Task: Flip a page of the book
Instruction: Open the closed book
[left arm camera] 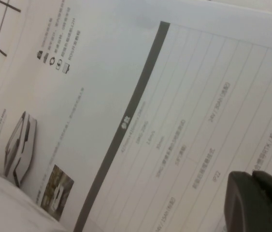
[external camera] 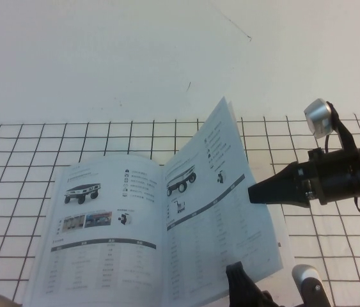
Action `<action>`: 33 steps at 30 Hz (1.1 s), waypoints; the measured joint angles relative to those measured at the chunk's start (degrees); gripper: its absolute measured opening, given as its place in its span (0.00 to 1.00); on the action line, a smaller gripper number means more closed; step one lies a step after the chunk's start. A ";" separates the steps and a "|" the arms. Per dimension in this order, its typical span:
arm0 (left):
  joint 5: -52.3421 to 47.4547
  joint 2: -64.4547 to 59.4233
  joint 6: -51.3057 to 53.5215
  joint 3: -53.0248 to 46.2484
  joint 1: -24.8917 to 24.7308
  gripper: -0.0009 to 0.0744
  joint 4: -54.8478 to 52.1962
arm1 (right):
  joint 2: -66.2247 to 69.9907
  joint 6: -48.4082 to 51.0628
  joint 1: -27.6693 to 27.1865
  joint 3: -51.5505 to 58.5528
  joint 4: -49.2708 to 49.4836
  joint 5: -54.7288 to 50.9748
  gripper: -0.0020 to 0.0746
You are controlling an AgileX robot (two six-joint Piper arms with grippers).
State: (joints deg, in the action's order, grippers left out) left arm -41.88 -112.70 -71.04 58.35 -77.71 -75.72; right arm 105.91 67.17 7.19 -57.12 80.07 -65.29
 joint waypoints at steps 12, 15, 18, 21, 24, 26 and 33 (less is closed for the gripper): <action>1.07 -0.51 -0.34 0.00 0.00 0.01 -1.48 | 0.00 -0.04 0.00 0.00 -6.05 -0.22 0.30; 1.07 -0.51 -0.46 0.00 0.00 0.01 -1.76 | -0.25 0.26 -0.35 0.00 -6.24 -0.22 0.35; 1.07 -0.51 -0.57 0.00 0.00 0.01 -1.90 | -1.55 0.65 -2.01 0.00 -6.39 -0.22 0.38; 1.07 -0.51 -0.57 0.00 0.00 0.01 -1.89 | -3.52 0.75 -4.49 0.00 -6.54 -0.22 0.39; 1.32 -0.51 -0.98 0.00 0.41 0.01 -1.89 | -5.95 0.74 -7.23 0.00 -9.69 0.09 0.39; 1.44 -0.51 -1.41 0.00 1.16 0.01 -1.89 | -7.71 -1.03 -8.59 0.00 -14.23 2.17 0.39; 1.46 -0.51 -1.88 0.00 4.84 0.01 -1.89 | -11.46 -19.53 -8.95 1.05 -36.84 10.73 0.35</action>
State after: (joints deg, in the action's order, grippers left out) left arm -40.43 -113.21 -72.92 58.35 -72.87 -77.61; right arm 94.45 47.64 -1.75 -56.07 43.23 -54.55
